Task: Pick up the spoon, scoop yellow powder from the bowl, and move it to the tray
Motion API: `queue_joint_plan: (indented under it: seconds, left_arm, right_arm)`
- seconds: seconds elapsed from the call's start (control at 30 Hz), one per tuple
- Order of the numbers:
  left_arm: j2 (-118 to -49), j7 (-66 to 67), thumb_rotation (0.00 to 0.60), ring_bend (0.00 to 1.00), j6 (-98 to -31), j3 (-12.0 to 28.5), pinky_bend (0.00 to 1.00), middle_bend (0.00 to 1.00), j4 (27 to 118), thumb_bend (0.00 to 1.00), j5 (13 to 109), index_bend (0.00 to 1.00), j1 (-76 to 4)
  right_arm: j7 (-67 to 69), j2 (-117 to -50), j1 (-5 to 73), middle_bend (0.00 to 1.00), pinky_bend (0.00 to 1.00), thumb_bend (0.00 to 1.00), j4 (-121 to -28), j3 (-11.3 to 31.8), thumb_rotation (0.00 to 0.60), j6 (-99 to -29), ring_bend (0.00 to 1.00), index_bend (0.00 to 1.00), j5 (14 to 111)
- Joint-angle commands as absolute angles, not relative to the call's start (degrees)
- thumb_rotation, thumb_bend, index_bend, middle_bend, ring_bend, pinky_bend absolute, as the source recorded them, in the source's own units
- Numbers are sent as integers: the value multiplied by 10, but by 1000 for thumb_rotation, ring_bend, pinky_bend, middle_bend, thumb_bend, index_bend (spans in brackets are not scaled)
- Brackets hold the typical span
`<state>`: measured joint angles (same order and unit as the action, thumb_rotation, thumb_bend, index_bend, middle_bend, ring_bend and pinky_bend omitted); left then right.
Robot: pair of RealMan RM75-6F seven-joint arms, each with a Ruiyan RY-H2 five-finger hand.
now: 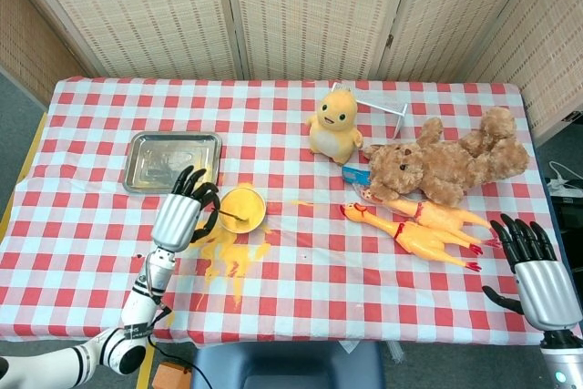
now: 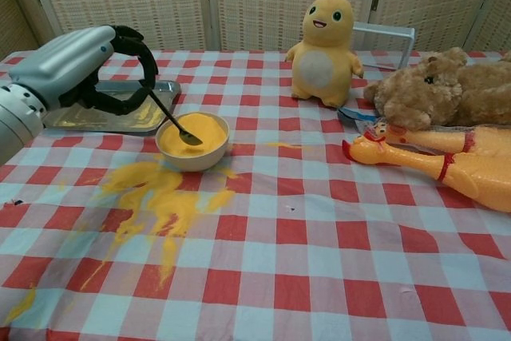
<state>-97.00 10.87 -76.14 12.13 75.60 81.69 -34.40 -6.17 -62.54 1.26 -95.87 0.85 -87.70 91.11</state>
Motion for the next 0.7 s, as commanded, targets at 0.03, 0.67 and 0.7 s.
queue_joint_plan:
  seconds: [0.03, 0.67, 0.7]
  left_arm:
    - [-1001, 56, 600, 102, -777, 135, 60, 356, 696, 759, 831, 843, -355]
    - [-1072, -6, 600, 102, -790, 132, 59, 359, 518, 754, 849, 844, -385]
    - [-1072, -5, 600, 102, -789, 131, 59, 359, 519, 754, 849, 844, -385]
  right_arm:
    - [-62, -625, 13, 0, 0, 20, -959, 9, 600, -875, 0, 0, 908]
    - [-60, -624, 14, 0, 0, 20, -957, 15, 600, -872, 0, 0, 896]
    - [-60, -624, 14, 0, 0, 20, -958, 15, 600, -873, 0, 0, 897]
